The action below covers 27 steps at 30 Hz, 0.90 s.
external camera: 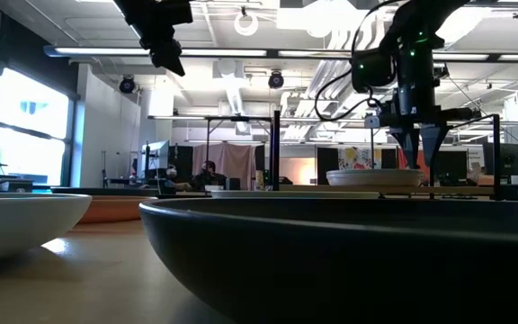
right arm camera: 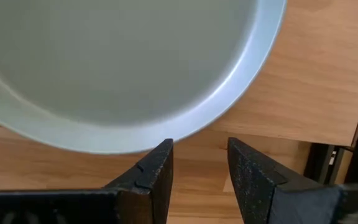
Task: Place and stack plates onto a shelf
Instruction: Stack the light blue plate on top of the white plate on the shelf, then stack the light pink plate on top of the light blue plate on the shelf
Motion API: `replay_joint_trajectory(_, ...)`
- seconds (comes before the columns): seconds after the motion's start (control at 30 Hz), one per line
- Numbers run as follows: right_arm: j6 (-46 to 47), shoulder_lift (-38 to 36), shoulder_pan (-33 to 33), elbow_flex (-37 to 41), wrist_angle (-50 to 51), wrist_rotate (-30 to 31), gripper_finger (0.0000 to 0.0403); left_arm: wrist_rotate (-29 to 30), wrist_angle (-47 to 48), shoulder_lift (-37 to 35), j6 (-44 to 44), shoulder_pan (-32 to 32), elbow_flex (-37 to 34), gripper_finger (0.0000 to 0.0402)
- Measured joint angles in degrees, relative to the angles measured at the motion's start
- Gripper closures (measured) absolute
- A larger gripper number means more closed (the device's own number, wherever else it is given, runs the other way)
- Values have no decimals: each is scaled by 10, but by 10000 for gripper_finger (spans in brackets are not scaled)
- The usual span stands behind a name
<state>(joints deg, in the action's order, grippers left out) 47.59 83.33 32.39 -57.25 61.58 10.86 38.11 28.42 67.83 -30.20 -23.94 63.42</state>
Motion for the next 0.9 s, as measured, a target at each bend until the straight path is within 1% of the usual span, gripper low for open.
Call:
replay_joint_trajectory(0.13,-3,-2,1,0,4,-29,275,0,0,0,0,0,0,268)
replay_joint_trajectory(0.3,-23,-3,-15,-18,41,-88,275,0,0,0,0,0,0,268)
replay_joint_trajectory(0.4,-40,-3,-38,-38,71,-108,275,-5,0,0,1,0,0,268)
replay_joint_trajectory(0.57,-74,-3,-94,-59,83,-143,275,-39,3,0,3,0,0,268)
replay_joint_trajectory(0.67,-77,-3,-130,-60,81,-172,275,-45,4,0,44,0,0,268)
replay_joint_trajectory(0.8,-60,-3,-189,-60,83,-181,275,-45,15,0,120,0,0,268)
replay_joint_trajectory(0.9,-50,-3,-236,-60,80,-220,275,-46,43,0,154,0,0,268)
